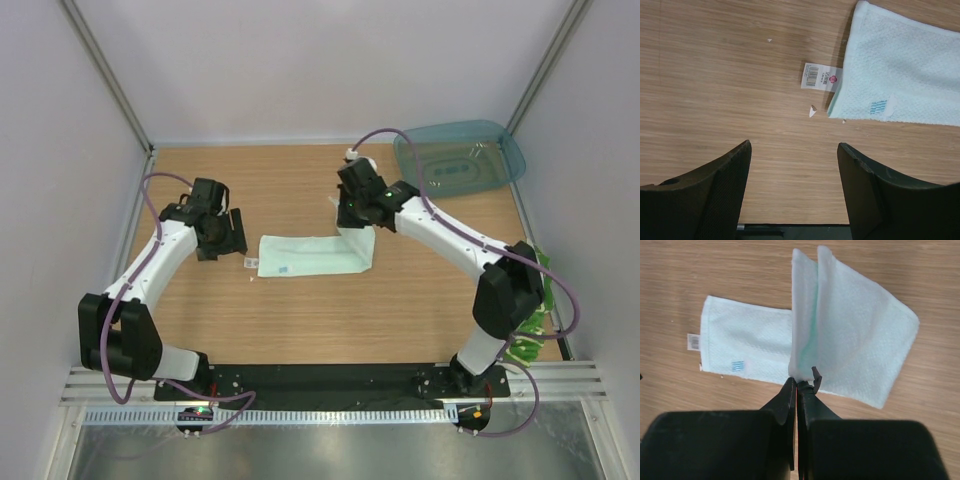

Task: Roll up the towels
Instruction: Fold the towel

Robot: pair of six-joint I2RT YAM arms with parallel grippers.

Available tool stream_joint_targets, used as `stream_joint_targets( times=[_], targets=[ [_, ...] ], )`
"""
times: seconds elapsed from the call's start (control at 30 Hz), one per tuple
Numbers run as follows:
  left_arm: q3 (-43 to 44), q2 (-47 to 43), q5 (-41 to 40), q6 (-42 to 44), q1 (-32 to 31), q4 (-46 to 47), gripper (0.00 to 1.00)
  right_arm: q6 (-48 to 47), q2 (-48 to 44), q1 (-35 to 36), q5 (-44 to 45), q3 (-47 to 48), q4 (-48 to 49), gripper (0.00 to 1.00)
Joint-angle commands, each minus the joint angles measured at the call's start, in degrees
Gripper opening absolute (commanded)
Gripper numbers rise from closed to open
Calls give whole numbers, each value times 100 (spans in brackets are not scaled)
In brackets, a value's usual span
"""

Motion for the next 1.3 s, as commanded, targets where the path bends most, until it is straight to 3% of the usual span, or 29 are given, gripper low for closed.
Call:
stream_joint_targets(
  times=[0.0, 0.13, 0.43, 0.9, 1.13, 1.27],
  targets=[
    [52, -115, -121, 47, 6, 95, 71, 102, 417, 436, 222, 748, -116, 1],
    [43, -88, -182, 47, 6, 68, 71, 102, 866, 762, 240, 1433, -195, 1],
    [61, -44, -165, 38, 24, 51, 71, 155, 1587, 1317, 153, 2015, -117, 1],
    [52, -44, -191, 38, 76, 42, 71, 313, 2325, 1818, -216, 1945, 481, 1],
    [52, -27, -262, 38, 94, 24, 71, 488, 2721, 1941, -928, 1664, 1280, 1],
    [43, -18, -288, 47, 103, 7, 71, 646, 2931, 1958, -1262, 1506, 1641, 12]
  ],
)
